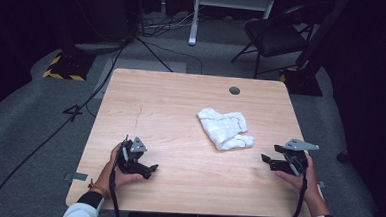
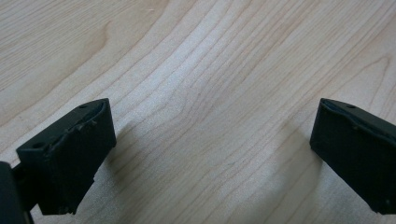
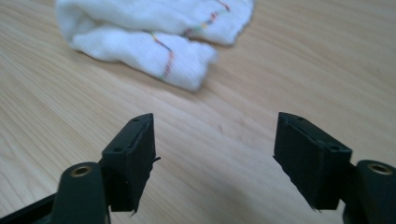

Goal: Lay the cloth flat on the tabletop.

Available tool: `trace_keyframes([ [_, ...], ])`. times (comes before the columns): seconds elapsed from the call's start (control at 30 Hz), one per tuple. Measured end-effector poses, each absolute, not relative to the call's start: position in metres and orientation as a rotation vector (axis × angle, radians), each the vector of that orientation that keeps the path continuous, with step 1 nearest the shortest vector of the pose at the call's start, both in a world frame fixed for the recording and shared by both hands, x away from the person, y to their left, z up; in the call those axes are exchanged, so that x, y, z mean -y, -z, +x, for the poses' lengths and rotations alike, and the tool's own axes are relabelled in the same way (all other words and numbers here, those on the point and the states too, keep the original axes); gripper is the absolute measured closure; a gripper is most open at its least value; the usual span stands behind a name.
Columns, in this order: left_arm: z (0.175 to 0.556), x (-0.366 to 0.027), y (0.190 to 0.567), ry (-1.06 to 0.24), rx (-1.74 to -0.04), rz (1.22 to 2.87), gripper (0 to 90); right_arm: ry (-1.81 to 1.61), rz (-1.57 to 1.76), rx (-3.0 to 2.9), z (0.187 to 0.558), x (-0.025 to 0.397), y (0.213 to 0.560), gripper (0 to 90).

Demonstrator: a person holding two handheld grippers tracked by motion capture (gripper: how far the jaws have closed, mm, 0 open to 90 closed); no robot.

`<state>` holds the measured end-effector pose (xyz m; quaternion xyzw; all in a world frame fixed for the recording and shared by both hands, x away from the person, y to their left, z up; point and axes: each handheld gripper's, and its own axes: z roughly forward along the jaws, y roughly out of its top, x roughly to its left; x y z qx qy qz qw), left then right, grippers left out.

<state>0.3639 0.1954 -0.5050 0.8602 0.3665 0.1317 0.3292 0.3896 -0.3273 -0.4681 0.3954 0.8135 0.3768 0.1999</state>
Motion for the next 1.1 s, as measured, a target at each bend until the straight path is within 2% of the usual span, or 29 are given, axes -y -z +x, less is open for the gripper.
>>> trace_keyframes([
  [0.1,0.363,-0.195,0.505,-0.345,-0.963,2.249,0.4,-1.091,1.035,-2.295,0.398,0.304,0.458,37.5],
  [0.33,0.363,-0.196,0.505,-0.346,-0.962,2.25,0.5,-1.117,0.891,-2.363,0.411,0.257,0.449,42.4],
  [0.43,0.363,-0.196,0.505,-0.346,-0.962,2.25,0.4,-1.115,0.84,-2.407,0.422,0.229,0.453,43.8],
  [0.7,0.363,-0.196,0.505,-0.347,-0.961,2.25,0.5,-1.068,0.76,-2.487,0.435,0.19,0.469,47.8],
  [0.73,0.363,-0.196,0.505,-0.347,-0.962,2.25,0.5,-1.044,0.75,-2.5,0.436,0.185,0.473,49.3],
  [0.8,0.363,-0.196,0.505,-0.347,-0.961,2.25,0.4,-0.989,0.742,-2.511,0.439,0.176,0.481,61.6],
  [0.83,0.363,-0.196,0.505,-0.347,-0.961,2.25,0.5,-0.989,0.742,-2.511,0.439,0.176,0.481,61.6],
  [0.93,0.363,-0.196,0.505,-0.345,-0.956,2.255,0.6,-1.003,0.75,-2.526,0.438,0.178,0.481,74.7],
  [1.1,0.362,-0.196,0.505,-0.343,-0.96,2.249,0.6,-1.031,0.687,-2.587,0.423,0.178,0.481,76.2],
])
